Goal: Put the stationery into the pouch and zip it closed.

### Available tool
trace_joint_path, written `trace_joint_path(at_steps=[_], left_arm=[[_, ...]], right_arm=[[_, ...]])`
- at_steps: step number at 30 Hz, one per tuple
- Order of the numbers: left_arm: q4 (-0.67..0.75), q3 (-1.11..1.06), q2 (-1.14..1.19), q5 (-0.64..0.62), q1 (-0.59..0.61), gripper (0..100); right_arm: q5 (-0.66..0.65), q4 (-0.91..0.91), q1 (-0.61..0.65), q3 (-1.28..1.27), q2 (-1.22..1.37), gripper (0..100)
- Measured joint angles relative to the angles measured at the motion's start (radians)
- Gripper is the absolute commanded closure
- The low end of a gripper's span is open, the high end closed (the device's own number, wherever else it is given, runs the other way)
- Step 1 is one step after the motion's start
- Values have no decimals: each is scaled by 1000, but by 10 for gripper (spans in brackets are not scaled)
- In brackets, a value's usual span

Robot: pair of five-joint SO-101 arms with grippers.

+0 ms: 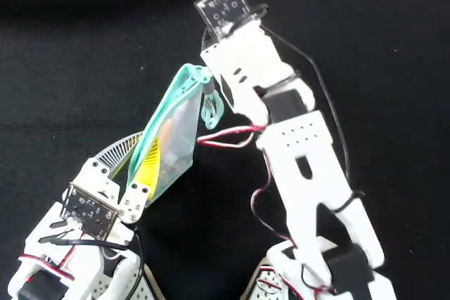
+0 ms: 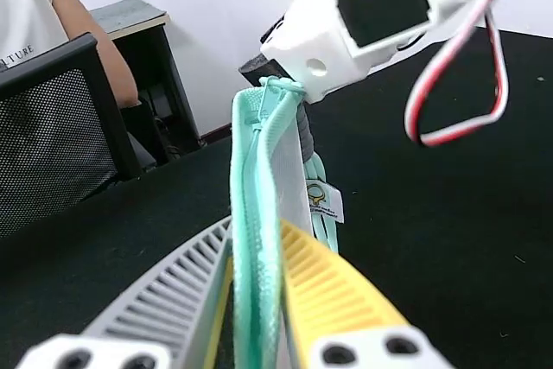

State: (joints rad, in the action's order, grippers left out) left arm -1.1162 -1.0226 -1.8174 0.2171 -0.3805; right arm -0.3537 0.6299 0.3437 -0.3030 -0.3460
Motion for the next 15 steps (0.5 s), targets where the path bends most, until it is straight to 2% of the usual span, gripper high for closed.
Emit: trace_joint_path(at_steps=[5,12,15], left_arm=[[0,0,0,0,0,968],[-2,0,0,0,2,968],[-2,0,0,0,2,968]], right_arm=[[-12,184,5,92,-5,819],[-183,427,109,91,-84,819],[-212,489,153,80,-138,819]])
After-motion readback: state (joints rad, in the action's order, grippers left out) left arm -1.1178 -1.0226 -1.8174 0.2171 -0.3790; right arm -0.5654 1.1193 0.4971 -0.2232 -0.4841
